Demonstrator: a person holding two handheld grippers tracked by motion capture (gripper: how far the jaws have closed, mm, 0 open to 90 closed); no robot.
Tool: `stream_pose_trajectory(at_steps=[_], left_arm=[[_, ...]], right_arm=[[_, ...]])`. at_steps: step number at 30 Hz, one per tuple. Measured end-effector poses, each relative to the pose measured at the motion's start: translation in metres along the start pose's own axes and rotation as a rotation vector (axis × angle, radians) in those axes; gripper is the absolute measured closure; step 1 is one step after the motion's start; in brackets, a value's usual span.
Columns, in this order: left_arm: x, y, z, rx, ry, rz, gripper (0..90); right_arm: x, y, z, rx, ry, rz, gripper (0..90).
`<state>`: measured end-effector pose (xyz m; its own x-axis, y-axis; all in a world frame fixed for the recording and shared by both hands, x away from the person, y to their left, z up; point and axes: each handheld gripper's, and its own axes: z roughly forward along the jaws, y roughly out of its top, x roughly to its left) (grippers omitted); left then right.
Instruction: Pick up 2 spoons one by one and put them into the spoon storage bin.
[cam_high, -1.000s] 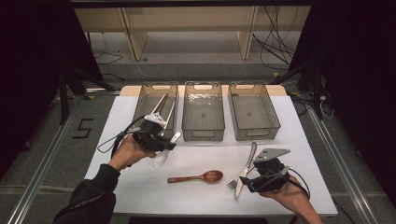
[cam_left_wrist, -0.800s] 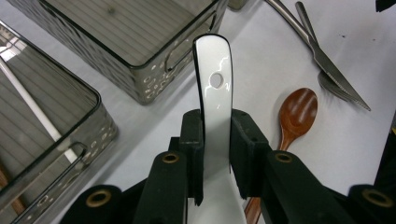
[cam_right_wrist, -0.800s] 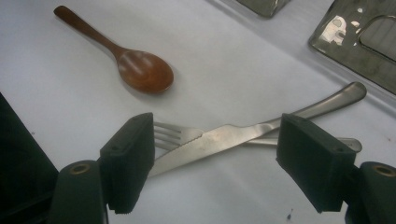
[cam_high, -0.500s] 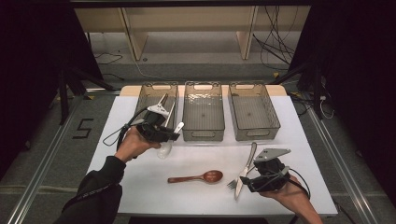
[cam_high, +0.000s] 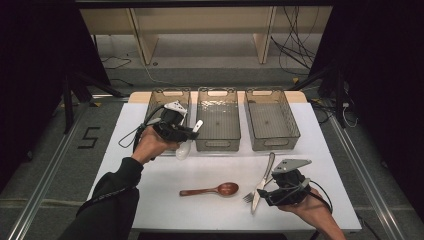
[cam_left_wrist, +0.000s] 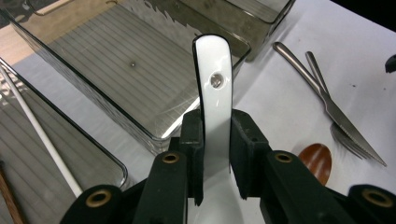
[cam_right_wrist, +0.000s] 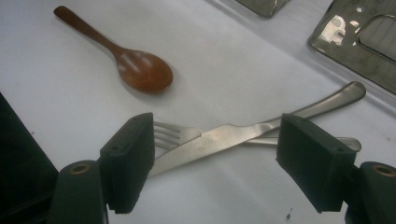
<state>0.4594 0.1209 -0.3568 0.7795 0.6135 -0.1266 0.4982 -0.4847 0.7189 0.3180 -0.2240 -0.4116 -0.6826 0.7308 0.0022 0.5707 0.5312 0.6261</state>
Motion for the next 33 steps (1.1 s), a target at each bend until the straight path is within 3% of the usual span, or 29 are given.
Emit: stream_pose_trajectory(at_steps=[16, 26, 33], left_arm=[[0.015, 0.028, 0.022, -0.044, 0.049, -0.038, 75.6], [0.021, 0.047, 0.032, -0.054, 0.080, -0.033, 75.6], [0.025, 0.053, 0.043, -0.066, 0.105, -0.059, 75.6]], right_arm=[[-0.001, -0.001, 0.000, 0.001, 0.003, 0.001, 28.7], [-0.002, -0.001, 0.001, 0.003, 0.005, 0.005, 28.7], [-0.002, -0.001, 0.001, 0.003, 0.006, 0.005, 28.7]])
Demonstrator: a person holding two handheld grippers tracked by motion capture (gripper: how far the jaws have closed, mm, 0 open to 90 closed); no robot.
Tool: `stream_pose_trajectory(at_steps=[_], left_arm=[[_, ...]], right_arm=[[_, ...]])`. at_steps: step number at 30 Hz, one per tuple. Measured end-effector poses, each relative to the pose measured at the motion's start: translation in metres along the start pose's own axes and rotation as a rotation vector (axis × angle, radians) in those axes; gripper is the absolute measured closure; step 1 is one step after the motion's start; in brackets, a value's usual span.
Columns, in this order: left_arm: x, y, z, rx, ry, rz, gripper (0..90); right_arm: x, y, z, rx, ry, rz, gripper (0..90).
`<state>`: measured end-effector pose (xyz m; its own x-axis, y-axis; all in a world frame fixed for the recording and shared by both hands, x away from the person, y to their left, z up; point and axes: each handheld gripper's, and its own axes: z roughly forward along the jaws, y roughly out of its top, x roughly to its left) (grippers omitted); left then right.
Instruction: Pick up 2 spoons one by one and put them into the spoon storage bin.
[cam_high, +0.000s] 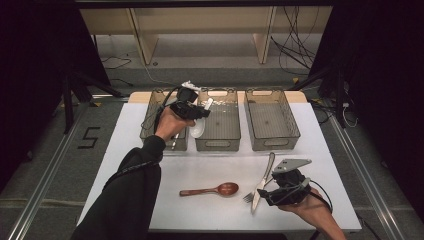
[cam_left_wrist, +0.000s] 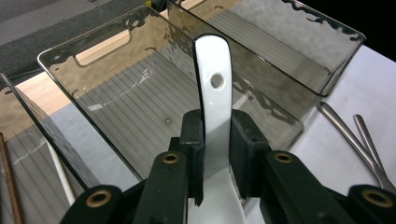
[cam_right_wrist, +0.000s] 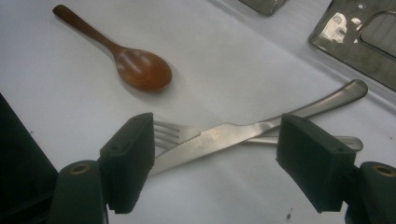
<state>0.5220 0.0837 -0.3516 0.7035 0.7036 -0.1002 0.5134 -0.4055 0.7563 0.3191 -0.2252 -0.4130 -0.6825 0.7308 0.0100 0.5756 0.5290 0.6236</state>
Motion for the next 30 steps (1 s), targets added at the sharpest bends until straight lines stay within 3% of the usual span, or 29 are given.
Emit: stream_pose_trajectory(at_steps=[5, 9, 30], left_arm=[[0.003, -0.001, 0.009, -0.010, 0.002, -0.029, 75.6], [0.003, -0.001, 0.015, 0.000, 0.014, -0.022, 75.6], [0.008, -0.008, 0.034, -0.012, 0.022, -0.063, 75.4]], right_arm=[[-0.001, 0.000, 0.000, 0.000, 0.001, -0.002, 28.7], [-0.001, 0.000, 0.001, 0.000, 0.003, -0.002, 28.7], [-0.001, 0.000, 0.002, 0.003, 0.006, -0.004, 28.7]])
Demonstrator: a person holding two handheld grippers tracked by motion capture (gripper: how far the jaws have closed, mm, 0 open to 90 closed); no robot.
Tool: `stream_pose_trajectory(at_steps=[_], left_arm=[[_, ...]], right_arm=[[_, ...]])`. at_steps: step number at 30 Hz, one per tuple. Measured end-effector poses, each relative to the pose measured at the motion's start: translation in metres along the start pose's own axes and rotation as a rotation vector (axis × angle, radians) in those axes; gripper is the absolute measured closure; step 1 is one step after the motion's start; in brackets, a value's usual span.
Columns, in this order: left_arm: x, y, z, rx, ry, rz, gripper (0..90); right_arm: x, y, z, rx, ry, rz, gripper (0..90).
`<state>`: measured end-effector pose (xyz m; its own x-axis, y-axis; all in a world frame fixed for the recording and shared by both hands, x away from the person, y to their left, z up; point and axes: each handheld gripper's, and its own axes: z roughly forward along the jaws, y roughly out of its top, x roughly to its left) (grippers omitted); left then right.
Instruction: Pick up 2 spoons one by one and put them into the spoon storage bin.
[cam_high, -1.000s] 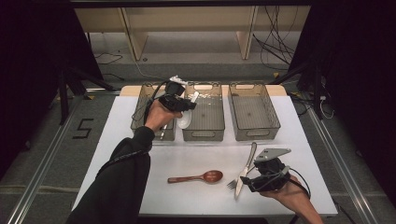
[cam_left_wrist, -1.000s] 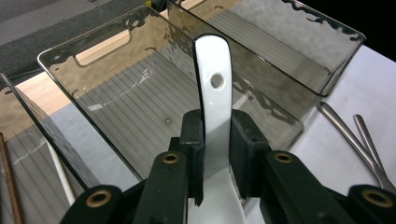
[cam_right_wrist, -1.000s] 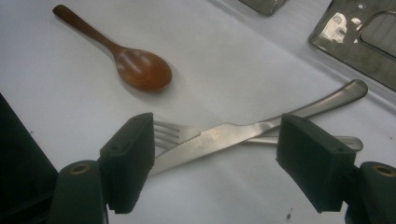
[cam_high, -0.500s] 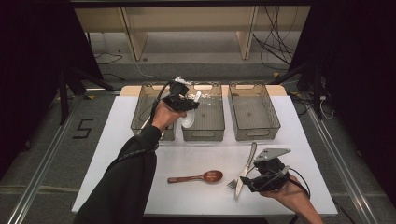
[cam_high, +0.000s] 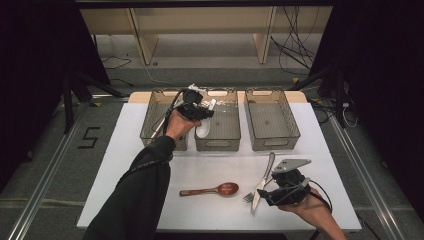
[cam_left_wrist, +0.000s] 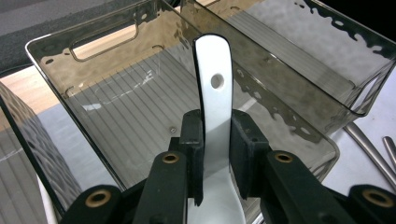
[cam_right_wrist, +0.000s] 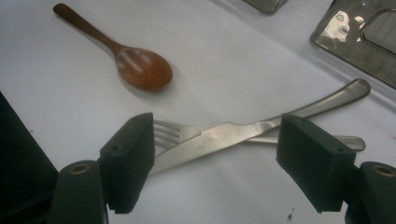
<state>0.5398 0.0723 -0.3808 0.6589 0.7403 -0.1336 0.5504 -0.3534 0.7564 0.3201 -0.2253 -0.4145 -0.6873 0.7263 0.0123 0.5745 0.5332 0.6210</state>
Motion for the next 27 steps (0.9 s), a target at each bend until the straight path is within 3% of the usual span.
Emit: stream_pose_trajectory(at_steps=[12, 16, 20, 23, 27], left_arm=[[0.000, -0.006, 0.006, 0.016, -0.012, 0.003, 73.2], [0.001, -0.006, 0.005, 0.038, -0.024, -0.013, 62.2], [0.001, -0.006, -0.002, 0.060, 0.000, 0.000, 52.2], [0.001, -0.008, -0.011, 0.055, -0.018, -0.008, 44.2], [-0.004, -0.019, -0.023, 0.073, -0.051, 0.019, 36.3]], right_arm=[[0.001, 0.000, 0.000, 0.004, 0.001, -0.002, 28.8], [0.001, 0.000, 0.000, 0.003, 0.001, -0.004, 28.8], [0.001, 0.000, 0.000, 0.004, -0.001, 0.000, 28.8], [0.001, 0.000, 0.000, 0.002, 0.000, -0.001, 28.7], [0.001, 0.000, -0.001, 0.003, -0.004, 0.004, 28.7]])
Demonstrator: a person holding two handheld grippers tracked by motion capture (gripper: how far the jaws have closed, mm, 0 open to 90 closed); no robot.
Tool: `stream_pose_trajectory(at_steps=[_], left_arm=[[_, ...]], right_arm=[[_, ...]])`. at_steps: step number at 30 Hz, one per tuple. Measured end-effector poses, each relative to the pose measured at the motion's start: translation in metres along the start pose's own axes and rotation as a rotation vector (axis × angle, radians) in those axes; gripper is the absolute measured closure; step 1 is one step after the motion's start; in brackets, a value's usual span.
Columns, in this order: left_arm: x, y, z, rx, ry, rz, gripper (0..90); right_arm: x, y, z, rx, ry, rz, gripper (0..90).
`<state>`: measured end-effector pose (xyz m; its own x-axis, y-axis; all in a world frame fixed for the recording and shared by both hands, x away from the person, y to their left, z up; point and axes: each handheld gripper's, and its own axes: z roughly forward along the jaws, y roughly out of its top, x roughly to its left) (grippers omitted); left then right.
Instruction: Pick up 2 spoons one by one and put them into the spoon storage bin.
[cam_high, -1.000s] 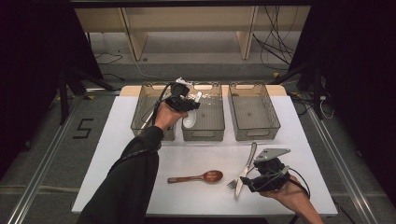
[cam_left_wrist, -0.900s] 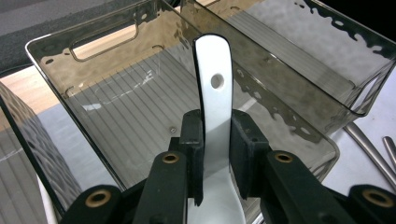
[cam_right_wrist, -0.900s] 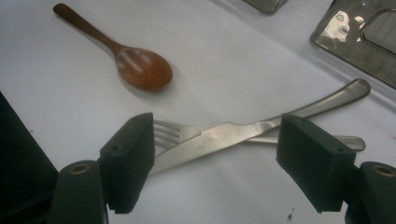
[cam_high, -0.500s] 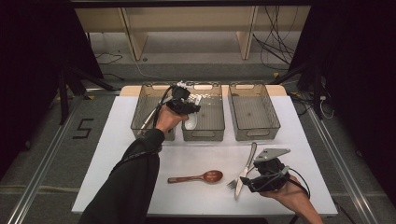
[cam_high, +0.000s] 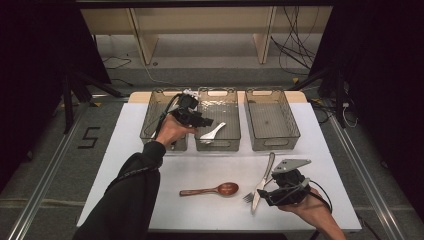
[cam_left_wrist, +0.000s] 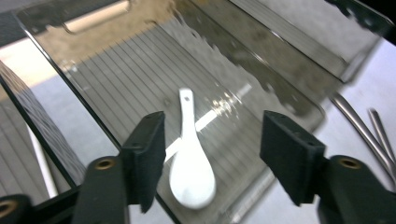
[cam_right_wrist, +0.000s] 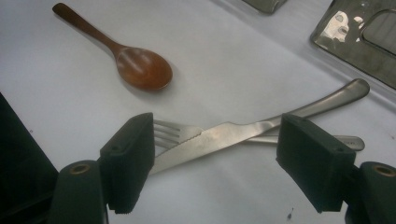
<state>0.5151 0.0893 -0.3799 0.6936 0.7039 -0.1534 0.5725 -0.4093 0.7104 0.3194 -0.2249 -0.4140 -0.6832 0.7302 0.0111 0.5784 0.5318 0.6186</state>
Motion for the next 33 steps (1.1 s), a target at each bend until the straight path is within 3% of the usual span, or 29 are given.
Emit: stream_pose_trajectory(at_steps=[10, 13, 17, 20, 29, 33], left_arm=[[-0.021, -0.037, -0.030, 0.000, -0.082, 0.038, 29.6], [-0.023, -0.047, -0.032, 0.010, -0.083, 0.049, 27.9], [-0.026, -0.058, -0.033, 0.059, -0.085, 0.084, 24.5], [-0.033, -0.065, -0.035, 0.083, -0.093, 0.103, 22.7], [-0.055, -0.080, -0.032, 0.159, -0.098, 0.212, 20.7], [-0.062, -0.086, -0.029, 0.174, -0.112, 0.223, 20.7]], right_arm=[[0.000, 0.000, 0.001, 0.000, -0.003, -0.001, 28.8], [0.001, 0.000, 0.000, 0.000, -0.003, -0.002, 28.8], [0.001, 0.000, 0.000, -0.001, -0.004, -0.005, 28.8], [0.001, 0.000, 0.000, 0.000, -0.004, -0.007, 28.8], [0.002, 0.000, 0.000, -0.001, -0.005, -0.008, 28.8], [0.002, 0.000, 0.000, -0.001, -0.007, -0.012, 28.8]])
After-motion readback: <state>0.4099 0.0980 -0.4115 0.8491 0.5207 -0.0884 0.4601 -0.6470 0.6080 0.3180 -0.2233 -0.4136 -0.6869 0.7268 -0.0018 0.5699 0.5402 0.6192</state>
